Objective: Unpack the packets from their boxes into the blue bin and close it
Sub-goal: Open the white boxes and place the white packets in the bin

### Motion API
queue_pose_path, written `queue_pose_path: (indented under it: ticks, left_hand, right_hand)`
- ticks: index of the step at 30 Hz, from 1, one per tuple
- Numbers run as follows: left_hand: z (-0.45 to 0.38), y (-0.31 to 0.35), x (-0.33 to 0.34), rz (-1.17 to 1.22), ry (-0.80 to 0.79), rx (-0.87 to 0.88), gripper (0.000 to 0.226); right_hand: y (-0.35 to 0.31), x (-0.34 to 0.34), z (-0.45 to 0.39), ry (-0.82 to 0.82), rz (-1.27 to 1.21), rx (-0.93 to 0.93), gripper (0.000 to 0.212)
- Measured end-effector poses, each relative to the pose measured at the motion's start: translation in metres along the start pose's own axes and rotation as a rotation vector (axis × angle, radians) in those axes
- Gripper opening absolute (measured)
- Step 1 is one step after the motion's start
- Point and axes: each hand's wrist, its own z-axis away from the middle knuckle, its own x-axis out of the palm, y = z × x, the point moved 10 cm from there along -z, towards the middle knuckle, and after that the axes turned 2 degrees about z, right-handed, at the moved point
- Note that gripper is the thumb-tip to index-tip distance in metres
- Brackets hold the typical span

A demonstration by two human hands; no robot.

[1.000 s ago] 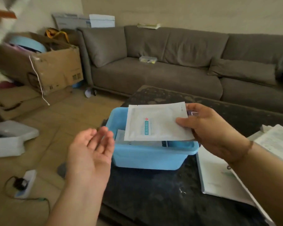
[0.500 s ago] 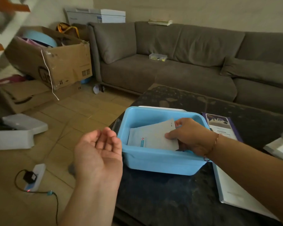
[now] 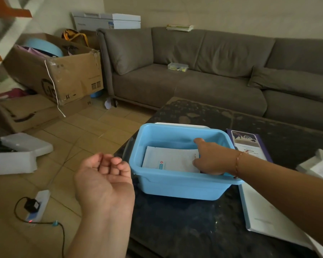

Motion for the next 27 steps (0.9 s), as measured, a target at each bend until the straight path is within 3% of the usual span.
queue_pose_path:
  ticks: [5, 8, 10, 13, 16, 17, 19, 21, 22, 27]
  left_hand:
    - [0.004, -0.006, 0.003, 0.004, 0.0, -0.001, 0.024]
    - [0.012, -0.008, 0.01, -0.002, -0.022, 0.037, 0.026]
    - [0.018, -0.009, 0.016, -0.033, -0.048, 0.091, 0.025]
    - [0.032, -0.018, 0.031, -0.105, -0.139, 0.173, 0.023]
    - [0.048, -0.037, 0.048, -0.163, -0.26, 0.225, 0.019]
    - [0.054, -0.044, 0.054, -0.195, -0.315, 0.252, 0.018]
    - [0.071, -0.061, 0.069, -0.267, -0.421, 0.317, 0.02]
    - [0.089, -0.081, 0.079, -0.353, -0.504, 0.384, 0.023]
    - [0.1, -0.093, 0.084, -0.404, -0.55, 0.41, 0.023]
    - [0.152, -0.147, 0.103, -0.653, -0.843, 0.539, 0.009]
  right_hand:
    - [-0.008, 0.002, 0.004, -0.045, 0.038, -0.105, 0.06]
    - [-0.005, -0.016, 0.017, 0.029, 0.106, -0.132, 0.054]
    - [0.003, -0.05, 0.044, 0.208, 0.029, -0.173, 0.038]
    - [0.039, -0.099, 0.129, 0.636, -0.308, -0.3, 0.018]
    - [0.111, -0.069, 0.216, 0.961, -0.335, -0.145, 0.011]
    - [0.133, -0.044, 0.231, 0.96, -0.275, -0.046, 0.018]
    - [0.166, 0.009, 0.24, 0.791, -0.194, 0.078, 0.03]
    - [0.185, 0.058, 0.235, 0.566, -0.041, 0.117, 0.048]
    - [0.193, 0.071, 0.234, 0.535, 0.008, 0.124, 0.05]
    - [0.203, 0.05, 0.252, 0.887, 0.06, 0.036, 0.01]
